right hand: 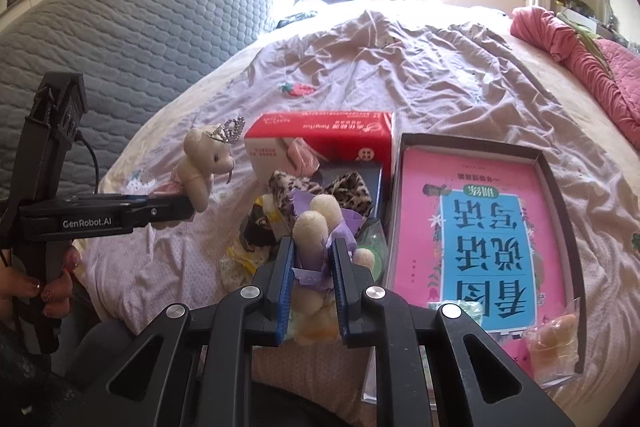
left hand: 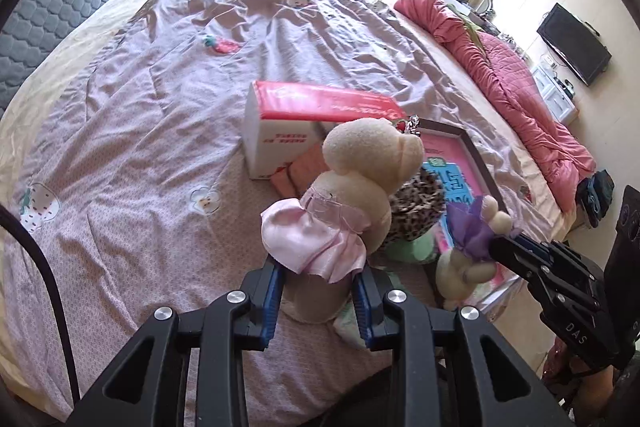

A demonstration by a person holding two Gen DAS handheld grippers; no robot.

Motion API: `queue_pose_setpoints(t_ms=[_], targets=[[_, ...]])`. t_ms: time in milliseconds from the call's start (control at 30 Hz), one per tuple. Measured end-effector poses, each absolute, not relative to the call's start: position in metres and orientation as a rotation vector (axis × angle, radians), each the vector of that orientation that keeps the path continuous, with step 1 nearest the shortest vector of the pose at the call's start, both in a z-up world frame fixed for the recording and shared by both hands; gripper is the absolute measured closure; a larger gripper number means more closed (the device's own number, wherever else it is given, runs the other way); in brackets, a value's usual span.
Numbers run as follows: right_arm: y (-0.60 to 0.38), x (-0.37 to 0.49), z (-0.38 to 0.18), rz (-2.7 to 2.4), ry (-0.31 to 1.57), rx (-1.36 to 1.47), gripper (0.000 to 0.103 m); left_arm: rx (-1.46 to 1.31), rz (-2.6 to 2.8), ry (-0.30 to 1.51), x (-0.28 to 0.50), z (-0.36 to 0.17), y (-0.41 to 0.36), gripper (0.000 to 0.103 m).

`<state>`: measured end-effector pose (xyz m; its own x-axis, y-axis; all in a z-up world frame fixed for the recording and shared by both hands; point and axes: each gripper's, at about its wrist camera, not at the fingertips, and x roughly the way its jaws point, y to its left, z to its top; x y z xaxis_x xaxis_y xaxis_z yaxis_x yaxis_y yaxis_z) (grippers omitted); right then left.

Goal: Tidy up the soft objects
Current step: 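Grasp the pink-dress teddy bear with left tool while right tool grasps the purple-ribbon bear, then carry both bears over the pink book tray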

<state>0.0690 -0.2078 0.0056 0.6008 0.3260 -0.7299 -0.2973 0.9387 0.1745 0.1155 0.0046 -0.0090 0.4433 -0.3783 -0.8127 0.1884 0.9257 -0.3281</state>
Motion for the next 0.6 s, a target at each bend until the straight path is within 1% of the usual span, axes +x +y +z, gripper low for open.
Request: queue_pose_setpoints(t_ms=[300,600], targets=[[-0.243,0.064,0.038,0.283,0.774,0.060,0.084,-0.135,-0.431,1.018,0.102,0.021,-0.038,0.072],[-0.285,0.055,0.052,0.212,0.731,0.113,0.085,-0.081,-0.495,1.007,0.093,0.034,-0.082,0.071]])
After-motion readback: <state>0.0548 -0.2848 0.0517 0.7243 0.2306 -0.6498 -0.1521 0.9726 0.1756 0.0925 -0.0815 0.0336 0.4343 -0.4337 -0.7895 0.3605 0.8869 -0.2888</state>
